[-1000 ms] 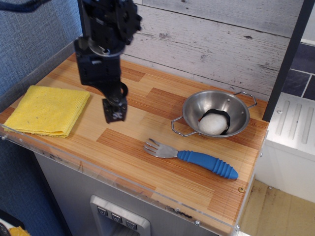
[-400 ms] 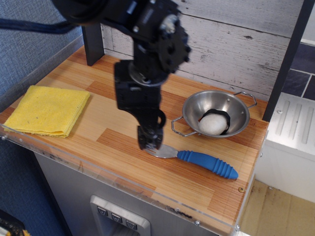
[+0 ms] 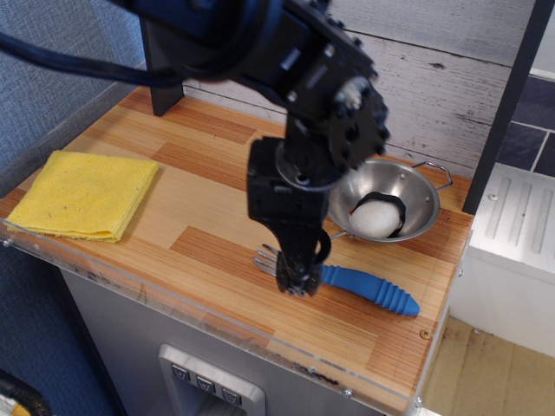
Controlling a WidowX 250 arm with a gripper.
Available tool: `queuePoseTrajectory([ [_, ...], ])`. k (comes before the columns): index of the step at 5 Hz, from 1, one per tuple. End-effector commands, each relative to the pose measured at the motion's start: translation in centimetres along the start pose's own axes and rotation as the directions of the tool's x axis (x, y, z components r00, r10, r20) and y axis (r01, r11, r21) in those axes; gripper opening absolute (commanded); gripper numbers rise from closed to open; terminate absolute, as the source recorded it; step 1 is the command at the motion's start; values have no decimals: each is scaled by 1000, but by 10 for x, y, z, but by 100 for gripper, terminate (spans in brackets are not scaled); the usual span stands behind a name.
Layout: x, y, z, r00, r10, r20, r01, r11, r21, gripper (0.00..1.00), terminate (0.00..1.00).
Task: Move blue fork directly to left of silver bowl.
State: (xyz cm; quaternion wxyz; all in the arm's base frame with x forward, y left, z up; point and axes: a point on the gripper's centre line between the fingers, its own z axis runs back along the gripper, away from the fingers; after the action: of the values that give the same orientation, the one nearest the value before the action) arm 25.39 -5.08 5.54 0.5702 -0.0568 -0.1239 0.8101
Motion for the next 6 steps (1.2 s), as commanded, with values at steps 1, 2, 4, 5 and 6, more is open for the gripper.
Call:
queuePoseTrajectory([
  [1,-13,10,-3,996,-87,-5,87,996,-24,100,0],
  [2,-19,13,-6,990,-137,26,138,989,-45,100,0],
  [4,-33,16,-20,977,-208,49,210,976,-50,100,0],
  [5,-38,8,-24,966,-250,70,254,965,-62,100,0],
  [6,-39,2,-29,965,-252,73,256,966,-45,100,0],
])
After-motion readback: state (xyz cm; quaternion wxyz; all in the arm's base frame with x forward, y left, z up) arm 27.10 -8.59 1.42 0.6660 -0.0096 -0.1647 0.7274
